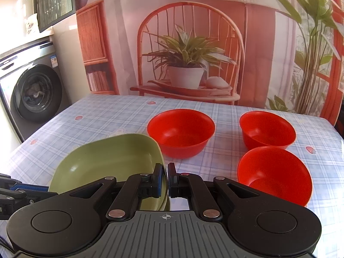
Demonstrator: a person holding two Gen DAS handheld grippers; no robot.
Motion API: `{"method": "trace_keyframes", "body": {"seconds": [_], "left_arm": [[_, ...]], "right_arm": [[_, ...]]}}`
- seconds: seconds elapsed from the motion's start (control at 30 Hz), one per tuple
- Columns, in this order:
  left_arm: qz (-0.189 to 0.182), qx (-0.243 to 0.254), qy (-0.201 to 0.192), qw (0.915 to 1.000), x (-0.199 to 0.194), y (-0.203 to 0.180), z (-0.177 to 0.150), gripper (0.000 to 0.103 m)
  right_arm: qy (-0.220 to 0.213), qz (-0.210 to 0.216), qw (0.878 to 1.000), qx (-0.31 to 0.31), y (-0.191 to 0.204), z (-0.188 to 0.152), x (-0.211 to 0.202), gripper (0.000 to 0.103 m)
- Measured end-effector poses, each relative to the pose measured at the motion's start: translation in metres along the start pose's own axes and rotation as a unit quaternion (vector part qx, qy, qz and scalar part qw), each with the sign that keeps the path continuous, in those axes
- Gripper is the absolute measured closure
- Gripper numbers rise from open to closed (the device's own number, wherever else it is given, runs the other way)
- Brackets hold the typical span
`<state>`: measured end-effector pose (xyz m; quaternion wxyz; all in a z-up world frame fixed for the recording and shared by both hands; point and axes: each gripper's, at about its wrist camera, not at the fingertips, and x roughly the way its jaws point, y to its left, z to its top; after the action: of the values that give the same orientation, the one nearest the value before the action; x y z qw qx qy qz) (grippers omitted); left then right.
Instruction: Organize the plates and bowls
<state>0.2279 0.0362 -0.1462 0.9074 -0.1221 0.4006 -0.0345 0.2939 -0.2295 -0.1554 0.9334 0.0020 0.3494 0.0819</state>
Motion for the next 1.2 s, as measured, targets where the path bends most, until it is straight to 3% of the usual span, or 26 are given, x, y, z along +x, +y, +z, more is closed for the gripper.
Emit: {"method": "trace_keyframes", "body": {"seconds": [0.2,0.73,0.93,1.2], "left_arm": [[0.018,0.013,0.006,0.9997,0.005,-0.006,-0.004,0.085],[0.018,0.005,0.014,0.9997,0.008,-0.004,-0.006,0.084],[0.017,0.011,0.010,0.9998,0.007,-0.005,-0.007,0.084],[0.020,-0.009,-0.025,0.9995,-0.003,0.003,-0.004,0.084]], "right_arm": [[0.004,0.004,1.000,-0.012,0.001,-0.001,0.006,0.098],[0.018,0.000,1.000,-0.017,0.001,-0.009,0.013,0.097],[0.015,0.000,1.000,0.011,-0.003,-0.007,0.009,0.089],[-0.010,-0.022,0.999,0.028,-0.003,-0.020,-0.020,0.087]]}}
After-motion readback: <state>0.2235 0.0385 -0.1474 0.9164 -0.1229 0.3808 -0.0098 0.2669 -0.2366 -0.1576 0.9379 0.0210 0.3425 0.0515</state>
